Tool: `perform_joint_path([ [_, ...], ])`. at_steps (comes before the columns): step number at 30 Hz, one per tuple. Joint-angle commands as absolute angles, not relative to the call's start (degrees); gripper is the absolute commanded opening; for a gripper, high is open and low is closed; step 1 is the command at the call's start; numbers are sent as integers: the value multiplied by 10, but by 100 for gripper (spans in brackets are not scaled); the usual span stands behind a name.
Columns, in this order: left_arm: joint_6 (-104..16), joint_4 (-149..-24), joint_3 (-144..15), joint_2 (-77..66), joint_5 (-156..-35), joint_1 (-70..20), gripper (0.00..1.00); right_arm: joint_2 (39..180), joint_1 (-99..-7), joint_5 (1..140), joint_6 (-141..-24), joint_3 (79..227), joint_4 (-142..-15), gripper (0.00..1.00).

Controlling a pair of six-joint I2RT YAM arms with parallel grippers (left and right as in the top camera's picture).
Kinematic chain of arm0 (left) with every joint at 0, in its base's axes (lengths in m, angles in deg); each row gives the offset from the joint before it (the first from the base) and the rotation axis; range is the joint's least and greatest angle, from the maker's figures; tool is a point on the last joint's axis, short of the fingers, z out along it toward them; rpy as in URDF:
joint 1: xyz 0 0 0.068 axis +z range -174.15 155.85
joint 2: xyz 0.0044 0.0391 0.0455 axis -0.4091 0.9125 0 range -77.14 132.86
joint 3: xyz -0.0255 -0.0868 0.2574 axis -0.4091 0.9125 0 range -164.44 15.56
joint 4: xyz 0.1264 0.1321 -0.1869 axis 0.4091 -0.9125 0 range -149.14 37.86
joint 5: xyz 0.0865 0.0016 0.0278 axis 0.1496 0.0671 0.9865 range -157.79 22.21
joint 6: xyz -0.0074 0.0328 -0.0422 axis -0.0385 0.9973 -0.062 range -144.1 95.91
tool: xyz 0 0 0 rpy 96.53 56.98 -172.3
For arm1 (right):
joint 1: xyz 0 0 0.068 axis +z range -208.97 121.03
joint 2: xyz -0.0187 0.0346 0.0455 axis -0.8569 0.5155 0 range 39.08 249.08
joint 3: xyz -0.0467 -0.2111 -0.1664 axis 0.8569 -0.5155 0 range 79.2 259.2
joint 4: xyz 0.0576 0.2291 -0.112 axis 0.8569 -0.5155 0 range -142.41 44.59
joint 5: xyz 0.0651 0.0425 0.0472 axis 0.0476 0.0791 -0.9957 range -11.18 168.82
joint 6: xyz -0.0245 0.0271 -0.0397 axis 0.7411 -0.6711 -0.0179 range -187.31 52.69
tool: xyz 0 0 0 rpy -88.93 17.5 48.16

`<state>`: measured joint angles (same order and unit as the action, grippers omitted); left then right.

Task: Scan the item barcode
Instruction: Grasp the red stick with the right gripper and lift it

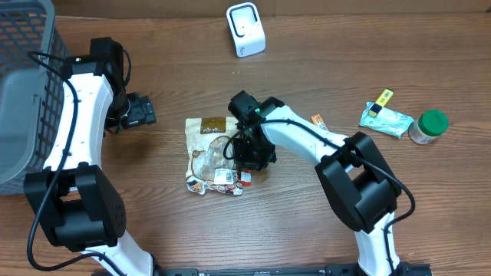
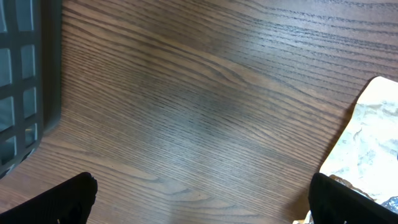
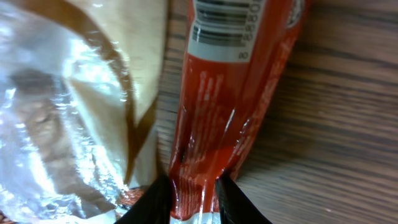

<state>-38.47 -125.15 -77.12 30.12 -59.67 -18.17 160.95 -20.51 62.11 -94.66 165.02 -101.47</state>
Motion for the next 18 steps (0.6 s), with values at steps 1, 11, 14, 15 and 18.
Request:
perform_joint_path([
  [1, -374, -1251, -778, 305, -599, -185, 100, 1600, -199, 625, -954, 1619, -997, 23],
  [11, -374, -1251, -778, 305, -599, -186, 100, 1600, -229, 729, -954, 1618, -1057, 5],
  [14, -374, -1251, -778, 305, -599, -186, 100, 1599, -253, 730, -954, 1618, -1078, 4],
  [15, -374, -1251, -778, 305, -599, -186, 100, 1599, -259, 730, -954, 1618, -1083, 4],
  [18, -374, -1251, -778, 305, -599, -186, 100, 1599, -278, 718, -939, 1618, -1089, 4],
])
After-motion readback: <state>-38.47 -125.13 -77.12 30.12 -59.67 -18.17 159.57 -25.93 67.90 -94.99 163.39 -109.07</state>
